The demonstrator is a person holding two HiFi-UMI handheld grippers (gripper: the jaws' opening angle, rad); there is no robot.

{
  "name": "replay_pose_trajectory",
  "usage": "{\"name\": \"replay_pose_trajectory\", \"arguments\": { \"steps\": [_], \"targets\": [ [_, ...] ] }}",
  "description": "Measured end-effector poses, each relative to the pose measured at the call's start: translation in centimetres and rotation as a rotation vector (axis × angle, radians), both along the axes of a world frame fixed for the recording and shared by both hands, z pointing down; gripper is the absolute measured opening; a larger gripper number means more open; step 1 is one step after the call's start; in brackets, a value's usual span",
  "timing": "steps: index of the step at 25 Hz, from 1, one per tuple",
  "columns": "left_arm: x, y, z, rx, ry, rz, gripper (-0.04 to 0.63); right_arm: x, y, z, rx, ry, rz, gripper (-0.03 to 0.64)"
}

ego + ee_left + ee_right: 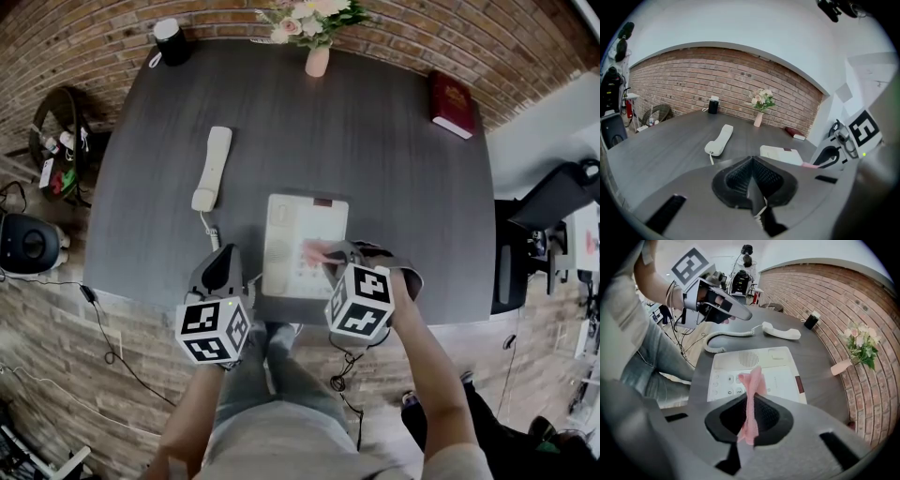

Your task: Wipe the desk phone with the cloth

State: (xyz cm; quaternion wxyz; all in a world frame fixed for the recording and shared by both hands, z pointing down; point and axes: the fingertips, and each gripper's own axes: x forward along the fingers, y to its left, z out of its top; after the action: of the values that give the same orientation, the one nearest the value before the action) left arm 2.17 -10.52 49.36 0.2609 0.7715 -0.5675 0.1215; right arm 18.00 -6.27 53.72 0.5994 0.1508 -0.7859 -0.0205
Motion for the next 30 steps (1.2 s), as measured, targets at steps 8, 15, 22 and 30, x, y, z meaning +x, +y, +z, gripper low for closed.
{"name": "replay_pose_trajectory", "arguments": {
  "steps": [8,15,22,30],
  "targets": [
    [-0.5,0.8,0.6,-0.008,-0.001,0.001,0.003,-0.3,1.5,0.5,-0.023,-0.003,0.006,0.021],
    [-0.3,1.4,0.9,-0.015,0.0,0.009,0.003,-0.8,3.1,0.7,-0.053,-0.021,0.008,0.021],
    [0.2,1.9,1.1,-0.02,-0.004,0.028,0.003,-0.9,4.3,1.0,-0.068,-0.033,0.015,0.021],
    [0.7,2.7,1.7,-0.033,-0.01,0.053,0.003,-1.1,5.8,1.6,-0.091,-0.054,0.034,0.021]
  ]
}}
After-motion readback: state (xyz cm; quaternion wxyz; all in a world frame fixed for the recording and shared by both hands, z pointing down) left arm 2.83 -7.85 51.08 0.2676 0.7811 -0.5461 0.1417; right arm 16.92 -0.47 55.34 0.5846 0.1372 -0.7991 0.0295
